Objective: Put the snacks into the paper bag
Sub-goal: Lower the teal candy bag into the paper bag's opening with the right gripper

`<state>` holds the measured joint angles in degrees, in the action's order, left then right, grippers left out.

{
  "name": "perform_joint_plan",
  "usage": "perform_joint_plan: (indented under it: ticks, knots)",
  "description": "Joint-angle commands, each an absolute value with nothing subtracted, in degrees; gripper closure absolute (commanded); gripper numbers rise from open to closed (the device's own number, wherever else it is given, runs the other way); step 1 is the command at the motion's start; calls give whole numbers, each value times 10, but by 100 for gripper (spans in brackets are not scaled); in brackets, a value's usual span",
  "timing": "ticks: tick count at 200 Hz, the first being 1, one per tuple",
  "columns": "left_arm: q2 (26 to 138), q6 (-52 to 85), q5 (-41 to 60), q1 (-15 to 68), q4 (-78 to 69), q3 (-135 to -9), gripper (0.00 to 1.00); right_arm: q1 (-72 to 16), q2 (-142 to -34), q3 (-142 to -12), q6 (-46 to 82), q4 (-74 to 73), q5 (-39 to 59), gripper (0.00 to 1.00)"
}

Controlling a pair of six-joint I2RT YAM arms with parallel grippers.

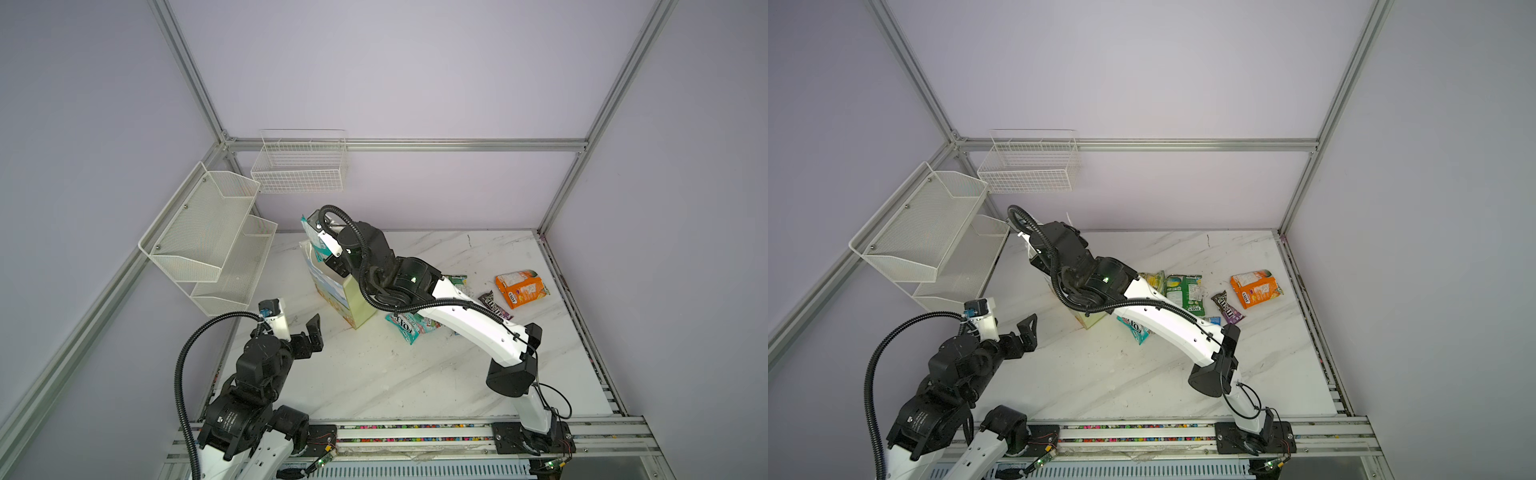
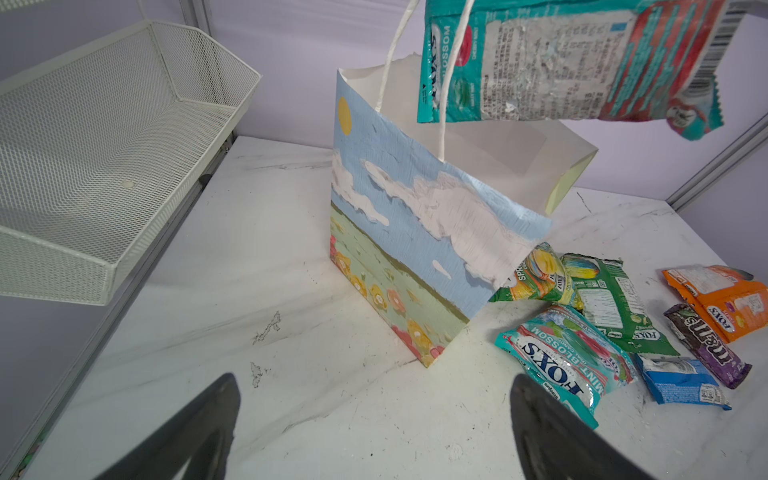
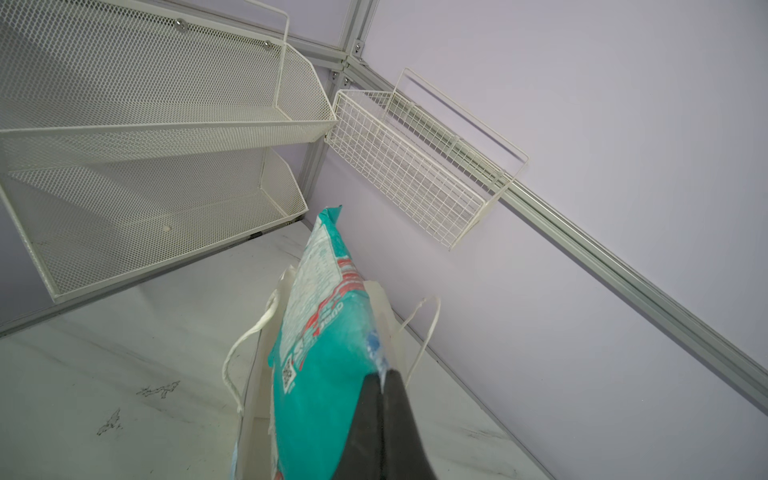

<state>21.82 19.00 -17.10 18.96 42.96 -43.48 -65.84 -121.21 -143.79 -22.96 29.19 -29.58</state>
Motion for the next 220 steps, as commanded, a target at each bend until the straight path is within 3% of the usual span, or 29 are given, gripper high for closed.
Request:
perform_joint_plan:
  ticks: [1,220]
  knots:
    - [214,193,-166,193,418,-430,0,-646,-1212,-1447,-203,233,-284,100]
    - [214,193,-170,193,418,-430,0,-608,-1250,-1407,-121,137,-241,100]
